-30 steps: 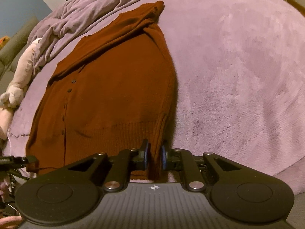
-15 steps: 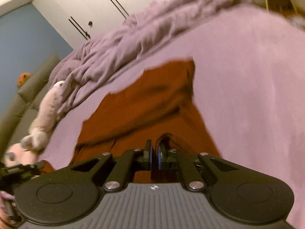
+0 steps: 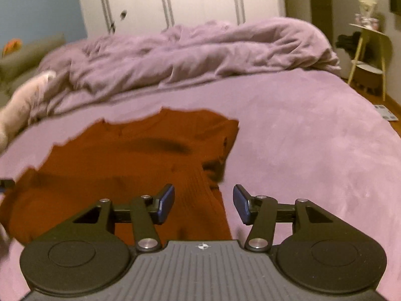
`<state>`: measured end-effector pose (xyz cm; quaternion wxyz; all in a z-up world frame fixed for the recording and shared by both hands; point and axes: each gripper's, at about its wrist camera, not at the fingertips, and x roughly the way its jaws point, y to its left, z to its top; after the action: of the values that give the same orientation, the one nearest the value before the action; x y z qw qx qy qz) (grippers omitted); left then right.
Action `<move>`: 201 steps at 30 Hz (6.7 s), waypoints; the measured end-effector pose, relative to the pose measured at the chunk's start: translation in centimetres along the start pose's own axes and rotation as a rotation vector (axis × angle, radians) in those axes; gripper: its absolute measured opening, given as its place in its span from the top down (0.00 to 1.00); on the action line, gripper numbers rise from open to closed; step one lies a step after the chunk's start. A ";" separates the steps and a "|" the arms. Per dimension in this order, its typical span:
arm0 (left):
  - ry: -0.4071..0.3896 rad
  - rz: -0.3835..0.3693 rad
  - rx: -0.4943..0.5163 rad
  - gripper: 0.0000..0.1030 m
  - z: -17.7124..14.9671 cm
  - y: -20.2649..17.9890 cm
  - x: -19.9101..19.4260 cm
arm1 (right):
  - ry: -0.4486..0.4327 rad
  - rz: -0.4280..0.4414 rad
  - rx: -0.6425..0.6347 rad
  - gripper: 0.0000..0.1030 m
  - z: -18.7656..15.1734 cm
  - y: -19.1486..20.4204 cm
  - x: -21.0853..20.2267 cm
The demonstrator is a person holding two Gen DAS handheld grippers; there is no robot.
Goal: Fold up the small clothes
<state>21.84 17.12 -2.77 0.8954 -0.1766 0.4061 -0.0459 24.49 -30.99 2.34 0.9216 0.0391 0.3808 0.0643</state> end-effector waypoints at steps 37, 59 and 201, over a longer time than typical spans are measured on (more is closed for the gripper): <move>-0.200 0.193 0.082 0.92 12.5 -5.5 8.0 | -0.164 -0.274 -0.230 0.95 12.0 5.9 11.9; -0.290 0.101 -0.034 0.61 5.5 -7.8 7.1 | -0.146 -0.028 -0.063 0.92 7.3 9.0 13.1; 0.044 -0.014 0.165 0.21 -4.1 -15.9 7.7 | 0.149 0.225 0.336 0.37 6.2 -1.4 10.4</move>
<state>24.94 -0.58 -5.12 0.8973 -0.1042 0.4195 -0.0895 36.30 -30.93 -0.72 0.8586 0.2294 0.4464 0.1050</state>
